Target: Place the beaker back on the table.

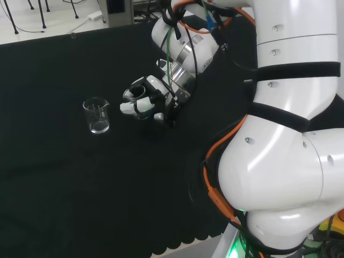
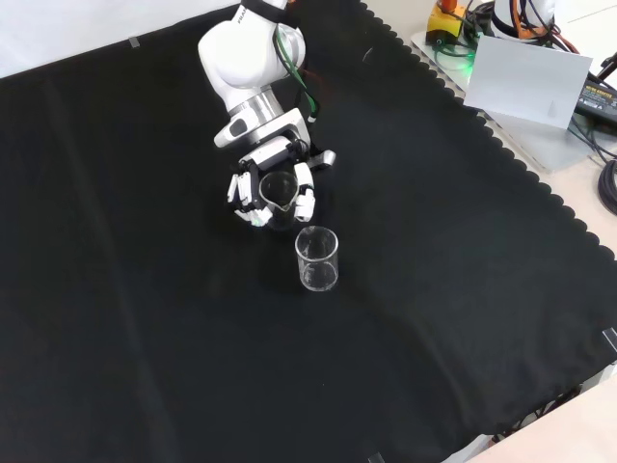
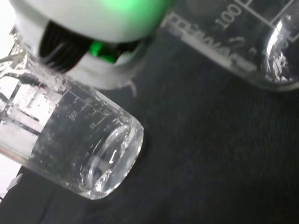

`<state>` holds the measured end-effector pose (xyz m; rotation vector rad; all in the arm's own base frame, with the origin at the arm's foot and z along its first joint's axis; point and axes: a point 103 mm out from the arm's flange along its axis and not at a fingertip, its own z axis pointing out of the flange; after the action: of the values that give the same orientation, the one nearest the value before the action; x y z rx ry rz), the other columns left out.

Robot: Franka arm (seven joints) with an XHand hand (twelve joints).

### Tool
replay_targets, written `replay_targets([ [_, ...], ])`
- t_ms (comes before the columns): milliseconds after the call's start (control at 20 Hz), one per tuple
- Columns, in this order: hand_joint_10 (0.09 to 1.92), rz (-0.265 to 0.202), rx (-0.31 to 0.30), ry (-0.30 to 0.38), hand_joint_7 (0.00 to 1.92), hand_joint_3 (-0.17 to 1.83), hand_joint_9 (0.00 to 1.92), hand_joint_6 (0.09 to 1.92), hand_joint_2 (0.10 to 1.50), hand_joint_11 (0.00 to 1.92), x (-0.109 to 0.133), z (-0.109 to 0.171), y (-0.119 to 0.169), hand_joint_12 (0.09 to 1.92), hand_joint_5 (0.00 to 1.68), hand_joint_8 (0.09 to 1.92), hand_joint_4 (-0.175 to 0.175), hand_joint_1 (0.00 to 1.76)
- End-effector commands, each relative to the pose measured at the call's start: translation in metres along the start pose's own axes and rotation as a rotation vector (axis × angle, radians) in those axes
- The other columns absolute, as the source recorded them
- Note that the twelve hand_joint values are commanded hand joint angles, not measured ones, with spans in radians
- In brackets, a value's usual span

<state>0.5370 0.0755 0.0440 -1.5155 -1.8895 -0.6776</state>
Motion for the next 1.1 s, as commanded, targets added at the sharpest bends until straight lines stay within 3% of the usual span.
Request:
replay_targets([
  [50, 0.41, 0.0, 0.019, 0.001, 0.95, 0.62, 0.91, 0.86, 0.6, 0.35, -0.001, -0.002, -0.002, 1.27, 0.8, 0.36, 0.014, 1.04],
  [200, 0.53, 0.003, 0.044, -0.001, 0.77, 0.69, 0.74, 0.82, 0.51, 0.16, -0.001, -0.004, -0.003, 1.33, 0.59, 0.49, -0.007, 1.0],
  [350, 0.6, 0.011, 0.071, -0.004, 0.61, 0.66, 0.6, 0.64, 0.49, 0.03, -0.001, -0.007, -0.005, 1.37, 0.45, 0.56, -0.018, 0.96],
  [550, 0.64, 0.029, 0.076, -0.015, 0.52, 0.62, 0.53, 0.49, 0.49, 0.0, 0.0, -0.011, -0.005, 1.35, 0.42, 0.6, -0.023, 0.92],
  [1100, 0.67, 0.066, 0.04, -0.039, 0.42, 0.58, 0.43, 0.34, 0.51, 0.0, 0.005, -0.037, 0.004, 1.28, 0.41, 0.61, -0.026, 0.9],
])
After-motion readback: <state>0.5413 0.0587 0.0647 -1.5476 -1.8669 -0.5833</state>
